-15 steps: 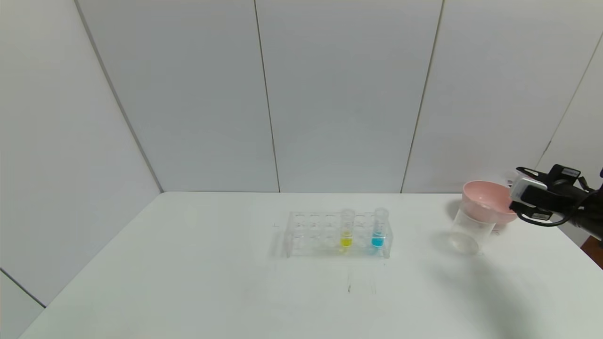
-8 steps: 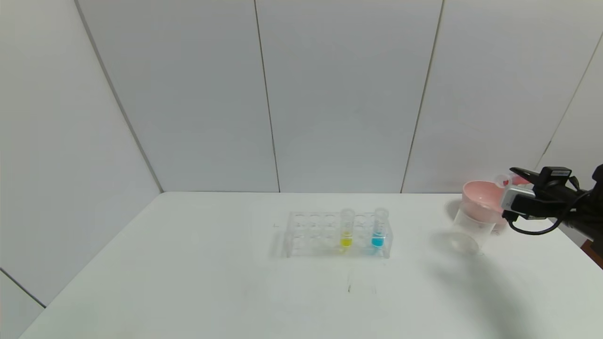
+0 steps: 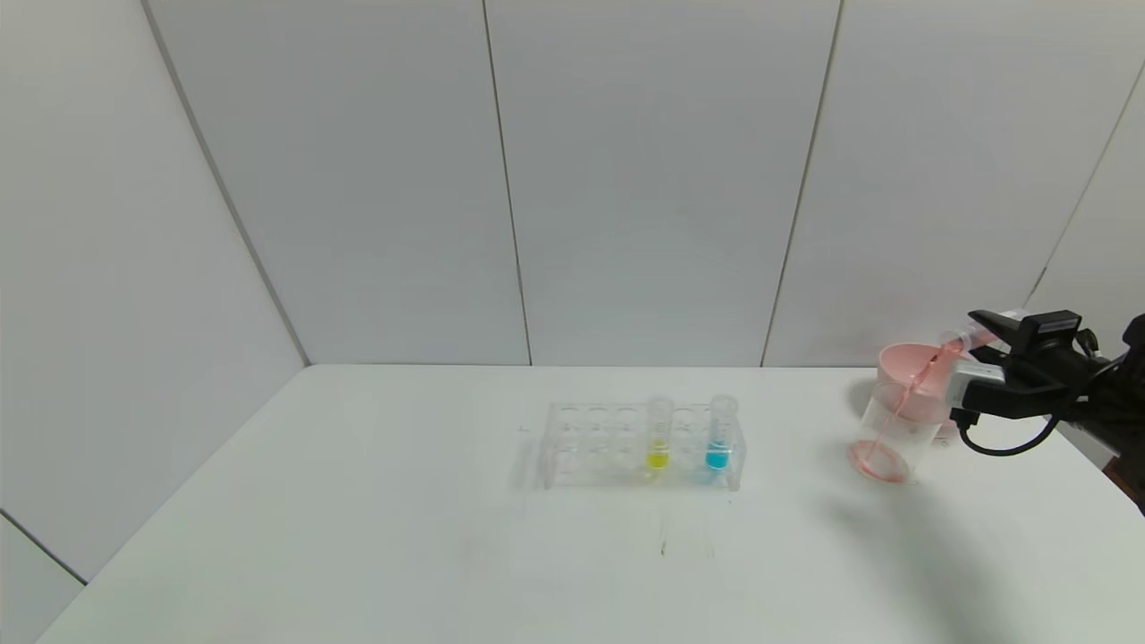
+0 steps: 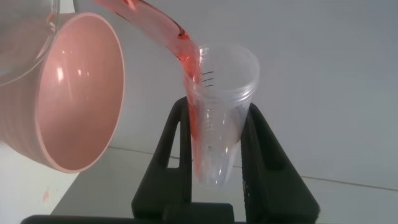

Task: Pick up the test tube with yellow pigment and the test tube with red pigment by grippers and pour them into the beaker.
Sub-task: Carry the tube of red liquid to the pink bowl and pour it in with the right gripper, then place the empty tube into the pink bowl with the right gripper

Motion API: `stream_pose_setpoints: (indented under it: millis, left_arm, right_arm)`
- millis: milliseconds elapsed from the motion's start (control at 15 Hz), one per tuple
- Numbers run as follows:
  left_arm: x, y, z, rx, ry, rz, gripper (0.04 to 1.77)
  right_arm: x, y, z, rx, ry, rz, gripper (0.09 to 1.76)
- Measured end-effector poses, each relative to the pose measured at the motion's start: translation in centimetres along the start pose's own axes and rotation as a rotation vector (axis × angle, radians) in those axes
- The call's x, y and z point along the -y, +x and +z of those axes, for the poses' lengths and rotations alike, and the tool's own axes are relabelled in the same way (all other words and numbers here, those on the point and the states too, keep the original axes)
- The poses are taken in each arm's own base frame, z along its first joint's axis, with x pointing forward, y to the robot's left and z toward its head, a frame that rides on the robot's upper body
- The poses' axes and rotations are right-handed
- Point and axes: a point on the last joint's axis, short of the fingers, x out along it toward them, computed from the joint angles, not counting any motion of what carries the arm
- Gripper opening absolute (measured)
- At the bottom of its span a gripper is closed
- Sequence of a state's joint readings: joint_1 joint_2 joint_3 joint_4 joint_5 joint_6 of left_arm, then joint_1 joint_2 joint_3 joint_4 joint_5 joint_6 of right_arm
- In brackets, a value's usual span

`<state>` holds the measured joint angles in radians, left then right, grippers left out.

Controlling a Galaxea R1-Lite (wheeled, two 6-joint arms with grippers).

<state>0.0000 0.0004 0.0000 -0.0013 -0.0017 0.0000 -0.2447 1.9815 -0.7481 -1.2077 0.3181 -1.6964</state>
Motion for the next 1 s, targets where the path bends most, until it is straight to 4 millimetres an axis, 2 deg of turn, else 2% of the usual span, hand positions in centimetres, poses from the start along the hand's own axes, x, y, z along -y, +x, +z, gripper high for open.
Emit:
stream_pose_setpoints:
  millis: [800,867,1000]
  left_arm:
    - [0.0,0.0,0.0,0.0,0.0,0.0,1.76]
    - [0.0,0.0,0.0,0.0,0.0,0.0,1.76]
    - [0.0,0.0,0.0,0.0,0.0,0.0,1.76]
  right_arm:
    - [0.2,0.4,0.1,-0.047,-0.039,-0.014,0.52]
    - [0.5,0.6,0.0,-0.052,-0.02,-0.019,0.52]
    - [1.4,1.4,-0.1,-0.069,0.154,-0.029,0.52]
